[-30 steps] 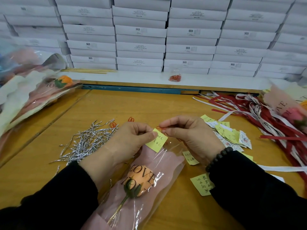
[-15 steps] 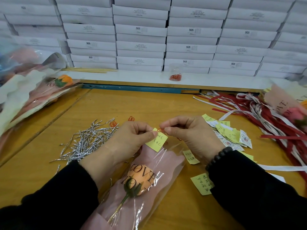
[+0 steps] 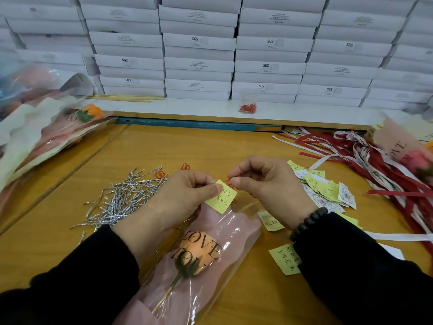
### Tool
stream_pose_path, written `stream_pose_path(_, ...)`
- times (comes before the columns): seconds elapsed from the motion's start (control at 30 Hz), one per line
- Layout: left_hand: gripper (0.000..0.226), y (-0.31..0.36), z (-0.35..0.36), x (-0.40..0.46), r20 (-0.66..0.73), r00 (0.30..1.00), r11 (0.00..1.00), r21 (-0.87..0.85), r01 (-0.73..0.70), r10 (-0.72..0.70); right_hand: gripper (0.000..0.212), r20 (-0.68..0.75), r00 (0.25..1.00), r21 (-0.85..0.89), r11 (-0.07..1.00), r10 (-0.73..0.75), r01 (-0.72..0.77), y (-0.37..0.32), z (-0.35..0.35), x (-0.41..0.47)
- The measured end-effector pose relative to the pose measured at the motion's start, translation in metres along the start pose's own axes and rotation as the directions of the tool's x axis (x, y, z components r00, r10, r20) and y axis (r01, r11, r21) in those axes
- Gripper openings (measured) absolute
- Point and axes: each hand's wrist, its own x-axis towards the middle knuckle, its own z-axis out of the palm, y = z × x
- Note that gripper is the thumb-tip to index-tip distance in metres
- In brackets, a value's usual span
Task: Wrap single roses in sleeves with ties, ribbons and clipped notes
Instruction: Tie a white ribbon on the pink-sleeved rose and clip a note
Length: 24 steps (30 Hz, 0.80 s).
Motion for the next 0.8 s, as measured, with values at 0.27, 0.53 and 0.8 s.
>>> stream_pose_path(0.27,0.015,-0.0008,-0.0002,0.0003,-0.021,0.999,1.0,-0.017,0.024,-0.024,0.017,0.04,0.999,-0.074,0.997,-0.033,0.036,-0.0029,0.0009,-0.0005)
stream_pose_path(0.53,0.015,-0.0011,-0.0016,0.0013,-0.029,0.998,0.998,-0.042,0.048,-0.049,0.021,-0.008,1.0,0.001,1.0,0.022,-0.022,-0.0006,0.0017,-0.0002)
stream_pose_path(0.8,0.015,0.0001,-0.001,0.0,-0.044,0.997,0.996,-0.054,0.067,-0.069,0.017,-0.053,0.998,0.043,0.998,0.04,-0.038,0.0025,0.0043,-0.0001)
